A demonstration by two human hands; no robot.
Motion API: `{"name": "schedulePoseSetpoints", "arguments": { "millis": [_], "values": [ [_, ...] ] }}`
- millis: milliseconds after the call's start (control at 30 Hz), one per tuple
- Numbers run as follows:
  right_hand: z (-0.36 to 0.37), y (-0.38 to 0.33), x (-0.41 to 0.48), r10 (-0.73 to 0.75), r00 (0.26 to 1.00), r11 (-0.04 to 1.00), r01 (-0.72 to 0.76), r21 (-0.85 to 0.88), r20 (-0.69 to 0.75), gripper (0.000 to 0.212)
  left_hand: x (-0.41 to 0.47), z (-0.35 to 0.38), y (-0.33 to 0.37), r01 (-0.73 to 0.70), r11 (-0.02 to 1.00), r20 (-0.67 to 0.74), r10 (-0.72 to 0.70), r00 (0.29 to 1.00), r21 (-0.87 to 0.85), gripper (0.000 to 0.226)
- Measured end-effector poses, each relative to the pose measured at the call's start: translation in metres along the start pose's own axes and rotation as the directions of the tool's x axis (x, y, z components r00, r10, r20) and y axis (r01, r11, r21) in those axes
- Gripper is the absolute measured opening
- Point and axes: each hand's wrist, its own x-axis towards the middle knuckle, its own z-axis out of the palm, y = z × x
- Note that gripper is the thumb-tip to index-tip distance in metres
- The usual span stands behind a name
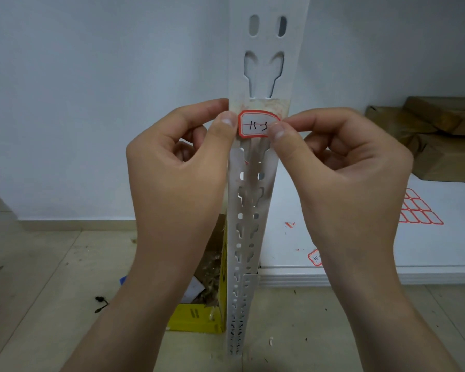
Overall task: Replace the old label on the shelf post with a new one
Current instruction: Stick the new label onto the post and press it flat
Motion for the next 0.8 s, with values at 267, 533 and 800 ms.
{"name": "schedulePoseSetpoints", "arguments": {
  "millis": [267,533,800],
  "values": [
    [-0.0005,0.0014,0.0012,0.026,1.000,1.000,-0.026,-0.010,-0.009,0.012,-0.0010,-0.0011,-0.0034,-0.024,1.000,0.006,0.024,1.000,0.013,0.016],
    [-0.0004,0.0019,0.0022,0.028,1.000,1.000,-0.028,0.001,0.000,0.011,-0.0008,-0.0002,-0.0045,-0.001,1.000,0.018,0.002,1.000,-0.011,0.011],
    [-0.0002,0.0023,0.0040,0.044,0.999,0.999,-0.044,0.001,-0.008,0.013,0.0001,0.0000,-0.0036,0.071,0.995,0.042,-0.068,0.997,-0.068,0.010]
  ]
}}
